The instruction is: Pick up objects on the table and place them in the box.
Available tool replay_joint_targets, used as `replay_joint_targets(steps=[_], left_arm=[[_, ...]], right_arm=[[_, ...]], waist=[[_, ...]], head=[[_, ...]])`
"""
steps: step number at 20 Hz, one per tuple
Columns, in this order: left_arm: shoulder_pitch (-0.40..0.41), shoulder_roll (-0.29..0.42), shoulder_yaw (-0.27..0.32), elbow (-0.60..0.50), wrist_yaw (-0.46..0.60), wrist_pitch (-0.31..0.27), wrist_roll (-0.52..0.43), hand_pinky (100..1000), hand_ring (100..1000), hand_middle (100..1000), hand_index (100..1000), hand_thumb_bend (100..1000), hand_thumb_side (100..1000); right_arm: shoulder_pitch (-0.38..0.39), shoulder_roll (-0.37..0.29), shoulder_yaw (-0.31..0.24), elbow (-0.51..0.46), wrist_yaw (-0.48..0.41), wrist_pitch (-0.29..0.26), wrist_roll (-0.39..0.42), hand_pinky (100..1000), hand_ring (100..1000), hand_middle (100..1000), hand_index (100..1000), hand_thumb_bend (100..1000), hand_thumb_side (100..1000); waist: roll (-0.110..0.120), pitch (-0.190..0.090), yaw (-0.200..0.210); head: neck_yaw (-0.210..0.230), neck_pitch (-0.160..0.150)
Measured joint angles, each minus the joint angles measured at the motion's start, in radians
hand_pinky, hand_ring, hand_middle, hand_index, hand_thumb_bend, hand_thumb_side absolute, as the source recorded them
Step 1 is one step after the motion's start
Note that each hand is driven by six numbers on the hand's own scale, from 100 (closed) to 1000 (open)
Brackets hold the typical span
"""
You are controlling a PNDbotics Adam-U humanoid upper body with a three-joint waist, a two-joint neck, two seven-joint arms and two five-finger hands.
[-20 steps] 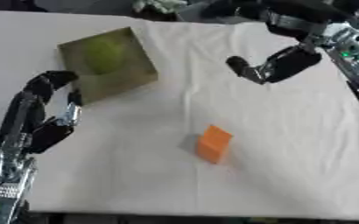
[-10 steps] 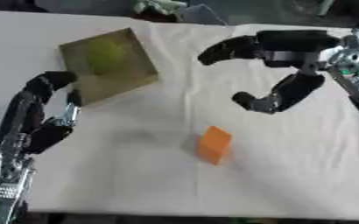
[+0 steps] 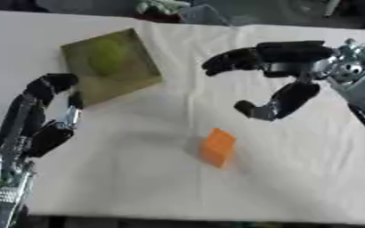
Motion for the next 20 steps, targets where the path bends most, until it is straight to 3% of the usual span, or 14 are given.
replay_joint_targets(steps=[7, 20], left_arm=[[0.0, 0.0, 0.0, 0.0, 0.0, 0.0, -0.001, 867, 789, 682, 770, 134, 300], [0.0, 0.001, 0.0, 0.0, -0.001, -0.002, -0.003, 868, 789, 683, 770, 134, 302]], right_arm=[[-0.003, 0.006, 0.029, 0.032, 0.089, -0.029, -0.029, 950, 1000, 1000, 1000, 100, 589], [0.042, 0.0, 0.057, 0.042, 0.132, -0.05, -0.05, 958, 1000, 1000, 1000, 100, 677]], waist=[[-0.004, 0.0, 0.001], [-0.006, 0.0, -0.005]], head=[[0.0, 0.0], [0.003, 0.0]])
